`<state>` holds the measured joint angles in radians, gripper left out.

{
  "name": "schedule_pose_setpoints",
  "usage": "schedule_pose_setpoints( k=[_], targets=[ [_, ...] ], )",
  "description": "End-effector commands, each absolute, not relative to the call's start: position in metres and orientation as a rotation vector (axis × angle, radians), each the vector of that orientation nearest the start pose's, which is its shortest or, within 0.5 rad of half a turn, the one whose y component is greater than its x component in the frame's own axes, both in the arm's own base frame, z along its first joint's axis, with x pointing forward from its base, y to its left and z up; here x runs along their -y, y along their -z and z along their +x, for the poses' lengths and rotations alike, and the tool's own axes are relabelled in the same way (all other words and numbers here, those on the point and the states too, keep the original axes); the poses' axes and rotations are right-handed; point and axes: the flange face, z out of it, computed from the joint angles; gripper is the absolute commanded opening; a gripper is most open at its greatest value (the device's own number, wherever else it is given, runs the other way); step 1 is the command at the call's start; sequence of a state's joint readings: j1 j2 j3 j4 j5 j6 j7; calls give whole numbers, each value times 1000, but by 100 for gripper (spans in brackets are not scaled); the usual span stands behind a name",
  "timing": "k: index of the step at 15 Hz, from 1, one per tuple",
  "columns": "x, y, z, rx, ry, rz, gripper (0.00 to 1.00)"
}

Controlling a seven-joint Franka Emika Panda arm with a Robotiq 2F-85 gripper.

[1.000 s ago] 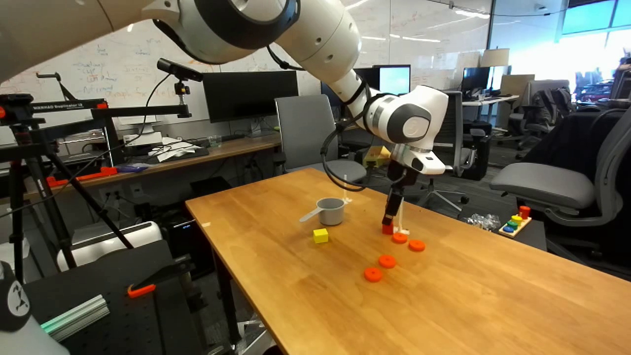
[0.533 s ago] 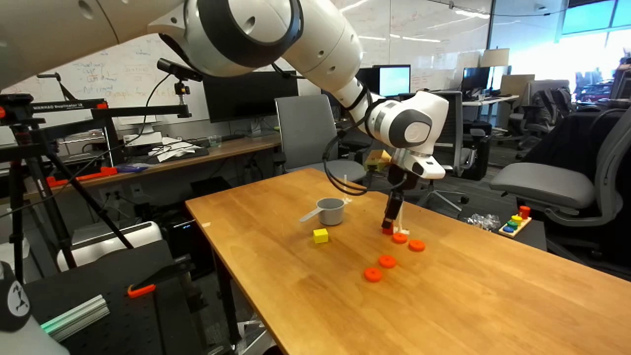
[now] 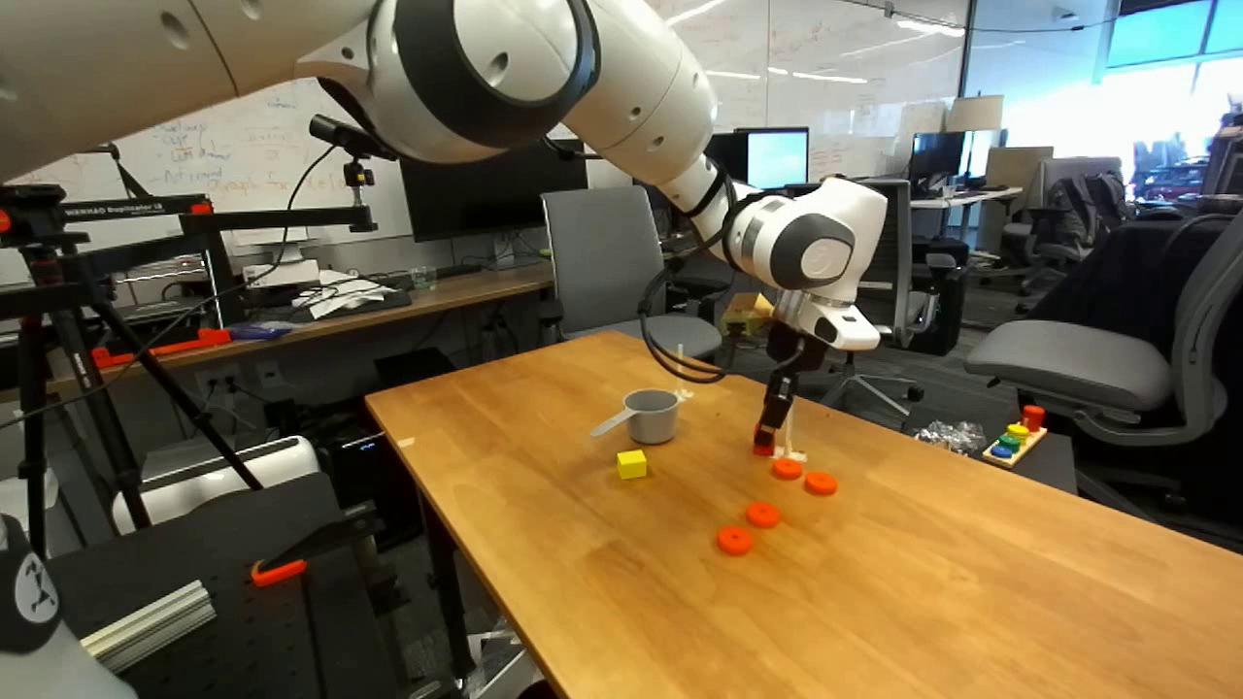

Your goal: Put the green, red and yellow blocks in the pot

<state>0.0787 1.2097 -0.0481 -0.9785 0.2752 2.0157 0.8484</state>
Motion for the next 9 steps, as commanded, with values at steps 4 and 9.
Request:
schedule_pose_setpoints(
  k=[4,9],
  targets=[
    [-84,-127,764,-1314,-362,-2636,13],
    [-126,-169,765,-1225,-331,-2592,13]
  ],
)
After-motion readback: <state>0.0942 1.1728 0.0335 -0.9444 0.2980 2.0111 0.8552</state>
